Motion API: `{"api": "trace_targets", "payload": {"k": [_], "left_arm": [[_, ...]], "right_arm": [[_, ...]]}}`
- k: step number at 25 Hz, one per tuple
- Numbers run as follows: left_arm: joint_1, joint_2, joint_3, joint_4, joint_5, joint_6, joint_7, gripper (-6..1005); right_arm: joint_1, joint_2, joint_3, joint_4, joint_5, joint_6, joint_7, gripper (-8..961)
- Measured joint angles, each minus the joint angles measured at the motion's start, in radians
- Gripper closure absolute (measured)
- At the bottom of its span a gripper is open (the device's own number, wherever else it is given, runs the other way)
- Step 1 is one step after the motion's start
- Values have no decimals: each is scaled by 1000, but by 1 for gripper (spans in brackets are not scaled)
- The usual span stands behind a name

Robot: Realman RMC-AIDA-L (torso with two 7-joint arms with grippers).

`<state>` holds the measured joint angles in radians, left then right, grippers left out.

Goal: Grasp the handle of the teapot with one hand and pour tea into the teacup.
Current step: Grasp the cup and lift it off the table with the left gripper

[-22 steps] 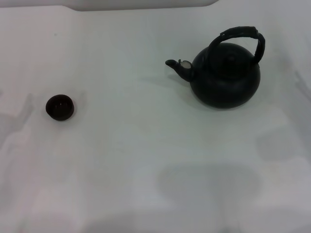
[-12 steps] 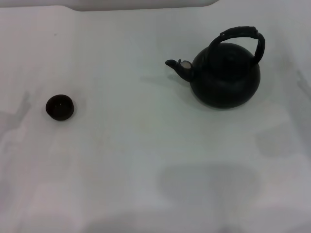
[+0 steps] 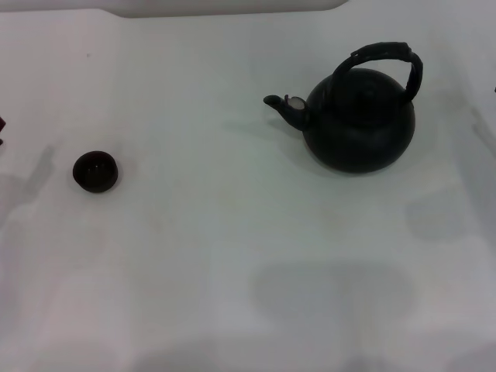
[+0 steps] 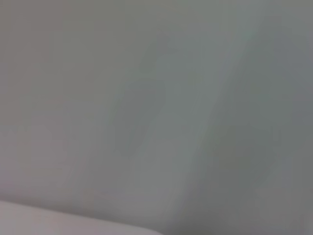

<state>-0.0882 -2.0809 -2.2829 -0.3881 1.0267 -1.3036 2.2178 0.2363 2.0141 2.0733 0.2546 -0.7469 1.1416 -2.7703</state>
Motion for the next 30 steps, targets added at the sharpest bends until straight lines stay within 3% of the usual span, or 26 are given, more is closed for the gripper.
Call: {"api": "trace_targets", "payload": {"k": [6, 8, 14, 22, 30], "left_arm": [[9, -6, 38, -115, 45, 67, -125, 196], [12, -6, 102, -168, 46, 128, -159, 205], [60, -3, 404, -417, 43, 451, -276, 235], [81, -2, 638, -613, 35, 714, -343, 223], [186, 4, 930, -897, 40, 993, -448, 219]], "right_arm": [[7, -1, 2, 0, 0, -9, 0, 138], [8, -2, 1, 0, 0, -13, 0, 137], [9, -2, 1, -6, 0, -17, 0, 137], [7, 1, -6, -9, 0, -27, 0, 138], [6, 2, -7, -11, 0, -28, 2, 138]]}}
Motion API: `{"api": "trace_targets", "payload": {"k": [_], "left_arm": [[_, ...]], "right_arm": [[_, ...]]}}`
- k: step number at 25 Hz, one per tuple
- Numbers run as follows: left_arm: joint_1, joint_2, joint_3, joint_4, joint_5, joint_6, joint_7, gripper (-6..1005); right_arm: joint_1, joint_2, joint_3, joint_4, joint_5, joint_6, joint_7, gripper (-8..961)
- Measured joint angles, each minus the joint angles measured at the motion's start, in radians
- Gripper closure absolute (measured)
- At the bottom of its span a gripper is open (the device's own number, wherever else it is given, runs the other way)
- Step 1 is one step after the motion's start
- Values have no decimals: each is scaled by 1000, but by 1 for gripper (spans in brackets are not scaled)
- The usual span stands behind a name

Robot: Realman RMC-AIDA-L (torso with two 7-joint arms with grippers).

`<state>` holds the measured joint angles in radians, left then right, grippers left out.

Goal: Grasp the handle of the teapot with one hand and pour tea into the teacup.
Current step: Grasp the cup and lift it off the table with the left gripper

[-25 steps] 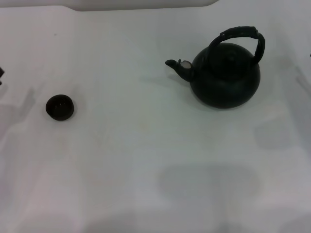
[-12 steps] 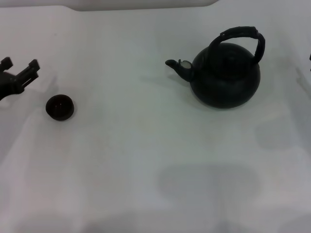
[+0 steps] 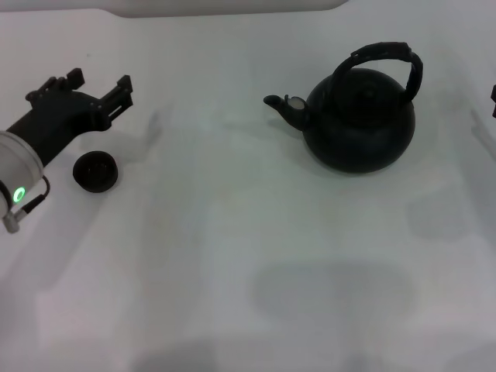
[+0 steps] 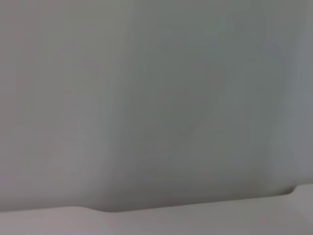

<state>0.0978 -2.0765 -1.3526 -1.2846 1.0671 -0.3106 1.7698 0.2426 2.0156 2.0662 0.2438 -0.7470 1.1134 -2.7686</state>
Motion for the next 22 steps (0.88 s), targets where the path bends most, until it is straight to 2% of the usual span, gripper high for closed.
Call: {"api": "trace_targets", "payload": {"k": [7, 11, 16, 22], "left_arm": [[111, 2, 163, -151, 4, 220, -14, 218], [155, 2, 228, -167, -10, 322, -21, 217], [175, 1, 269, -164, -34, 391, -22, 217], [197, 0, 280, -158, -91, 403, -23, 218]], "right_arm": [[1, 0, 1, 0, 0, -18, 0, 138], [2, -1, 2, 0, -1, -37, 0, 137], [2, -2, 1, 0, -5, -53, 0, 137], [1, -4, 6, 2, -8, -66, -1, 137]]}}
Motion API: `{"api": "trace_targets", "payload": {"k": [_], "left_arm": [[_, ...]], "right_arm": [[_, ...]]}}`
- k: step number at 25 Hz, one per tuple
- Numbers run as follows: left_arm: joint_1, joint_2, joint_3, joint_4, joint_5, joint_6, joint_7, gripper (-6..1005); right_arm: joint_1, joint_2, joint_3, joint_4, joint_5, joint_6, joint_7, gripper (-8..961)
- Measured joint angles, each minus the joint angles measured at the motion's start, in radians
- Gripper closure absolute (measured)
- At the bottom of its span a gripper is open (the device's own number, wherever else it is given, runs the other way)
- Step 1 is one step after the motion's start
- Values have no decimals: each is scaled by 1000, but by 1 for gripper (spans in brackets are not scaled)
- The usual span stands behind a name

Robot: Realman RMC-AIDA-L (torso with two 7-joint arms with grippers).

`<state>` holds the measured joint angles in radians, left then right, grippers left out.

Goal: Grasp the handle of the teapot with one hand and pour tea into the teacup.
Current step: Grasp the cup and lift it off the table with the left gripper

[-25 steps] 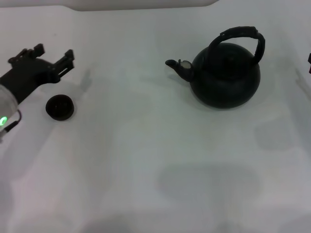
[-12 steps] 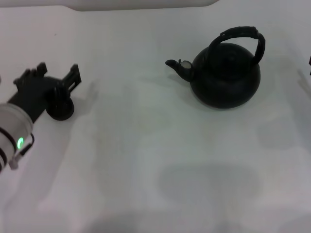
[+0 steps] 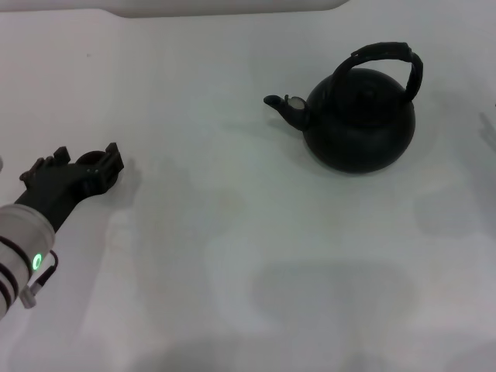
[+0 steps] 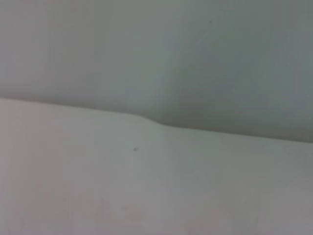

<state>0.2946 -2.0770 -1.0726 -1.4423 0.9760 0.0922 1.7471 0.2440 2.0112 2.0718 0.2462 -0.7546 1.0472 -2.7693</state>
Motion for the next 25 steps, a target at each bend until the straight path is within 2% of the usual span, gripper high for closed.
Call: {"api": "trace_targets", "payload": {"k": [7, 12, 19, 25], "left_arm": [[0, 1, 36, -14, -5, 96, 6, 211], [-26, 3, 57, -11, -3, 144, 9, 179], [-55, 7, 60, -1, -13, 139, 8, 130], [-99, 8, 58, 36, -81, 138, 7, 109]], "right_arm": [[3, 0, 2, 4, 3, -19, -22, 137], [5, 0, 2, 8, 3, -22, -23, 138], [16, -2, 0, 10, 0, -26, -24, 138], [19, -3, 1, 12, 0, -19, -26, 138]]}}
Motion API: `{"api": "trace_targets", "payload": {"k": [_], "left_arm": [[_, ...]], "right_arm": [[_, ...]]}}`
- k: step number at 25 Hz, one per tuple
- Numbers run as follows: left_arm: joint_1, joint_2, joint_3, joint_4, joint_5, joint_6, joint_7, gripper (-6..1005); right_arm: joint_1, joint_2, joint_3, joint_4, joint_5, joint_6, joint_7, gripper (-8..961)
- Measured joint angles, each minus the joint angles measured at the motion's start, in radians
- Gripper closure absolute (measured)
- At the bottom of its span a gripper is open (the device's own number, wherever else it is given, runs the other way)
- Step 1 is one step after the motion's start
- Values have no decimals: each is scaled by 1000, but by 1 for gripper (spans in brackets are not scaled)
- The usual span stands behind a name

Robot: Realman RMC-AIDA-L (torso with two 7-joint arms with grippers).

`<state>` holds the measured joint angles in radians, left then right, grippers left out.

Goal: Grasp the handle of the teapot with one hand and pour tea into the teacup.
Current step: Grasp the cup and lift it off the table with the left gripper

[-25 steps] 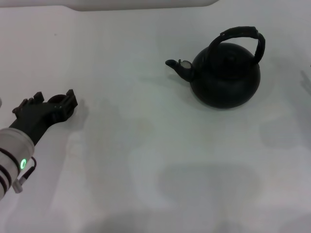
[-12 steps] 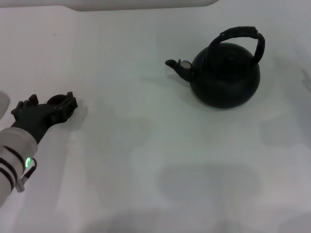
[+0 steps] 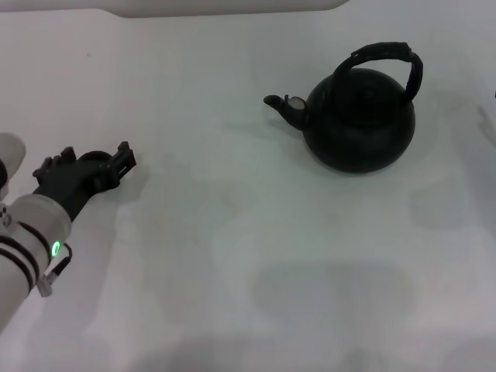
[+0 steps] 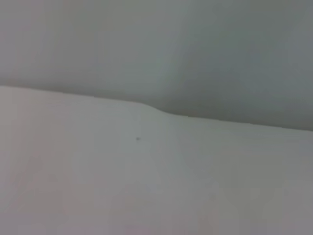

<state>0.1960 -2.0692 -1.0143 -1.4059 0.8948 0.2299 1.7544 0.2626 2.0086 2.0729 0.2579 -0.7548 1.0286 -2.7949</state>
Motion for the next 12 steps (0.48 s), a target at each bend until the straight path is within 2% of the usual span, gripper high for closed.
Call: {"api": "trace_targets", "payload": {"k": [4, 12], "left_arm": [[-22, 1, -1, 26, -32, 2, 2, 110], [-22, 1, 2, 29, -46, 9, 2, 110]], "right_arm": [[0, -1, 0, 0, 0, 1, 0, 138], [0, -2, 1, 4, 3, 2, 0, 137]]}}
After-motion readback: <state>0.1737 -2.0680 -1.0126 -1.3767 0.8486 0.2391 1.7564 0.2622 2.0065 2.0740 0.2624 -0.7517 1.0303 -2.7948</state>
